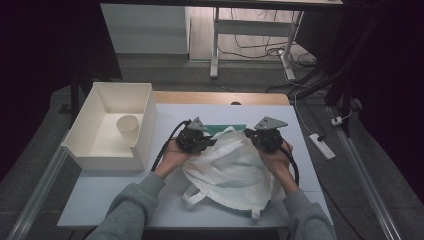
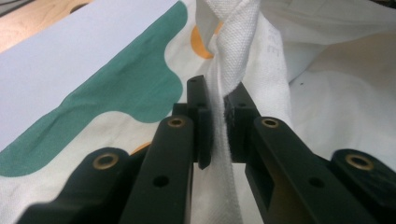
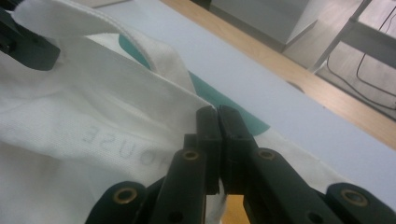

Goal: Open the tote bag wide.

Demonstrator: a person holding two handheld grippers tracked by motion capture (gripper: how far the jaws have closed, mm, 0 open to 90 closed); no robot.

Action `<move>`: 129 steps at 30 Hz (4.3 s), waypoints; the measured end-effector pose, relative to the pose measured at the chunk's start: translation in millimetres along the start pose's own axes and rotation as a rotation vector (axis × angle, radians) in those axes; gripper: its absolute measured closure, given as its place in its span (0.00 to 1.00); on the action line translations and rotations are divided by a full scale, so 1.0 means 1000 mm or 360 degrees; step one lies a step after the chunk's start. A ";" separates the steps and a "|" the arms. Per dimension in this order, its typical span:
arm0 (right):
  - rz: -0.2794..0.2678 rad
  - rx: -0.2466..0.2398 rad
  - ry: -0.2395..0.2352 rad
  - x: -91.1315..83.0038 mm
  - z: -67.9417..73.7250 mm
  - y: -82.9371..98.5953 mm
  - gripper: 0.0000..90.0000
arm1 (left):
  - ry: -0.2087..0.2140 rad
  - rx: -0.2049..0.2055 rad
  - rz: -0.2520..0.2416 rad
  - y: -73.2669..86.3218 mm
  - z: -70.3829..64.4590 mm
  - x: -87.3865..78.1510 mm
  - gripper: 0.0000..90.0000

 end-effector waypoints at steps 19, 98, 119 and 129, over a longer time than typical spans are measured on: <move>0.0137 0.0058 -0.0016 0.029 -0.005 0.025 0.96 | 0.0002 -0.0050 0.0108 0.016 0.008 0.026 0.92; 0.0234 -0.0122 -0.0701 -0.007 0.150 0.013 0.97 | -0.0081 -0.0137 -0.0125 0.002 0.030 -0.009 0.92; 0.0376 -0.0119 -0.0917 -0.020 0.172 0.039 0.97 | -0.0108 -0.0211 -0.0049 0.013 0.043 -0.004 0.92; 0.0386 -0.0060 -0.0894 -0.015 0.165 0.045 0.96 | -0.0083 -0.0166 -0.0045 0.014 0.039 -0.008 0.87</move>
Point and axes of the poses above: each handheld gripper's, and its own axes: x roughly forward along the jaws, y roughly out of its underside, z roughly to its left, the point moved 7 cm from there along x, roughly forward along the jaws, and after that the axes turned 10 degrees about -y, right-handed, at the moved point
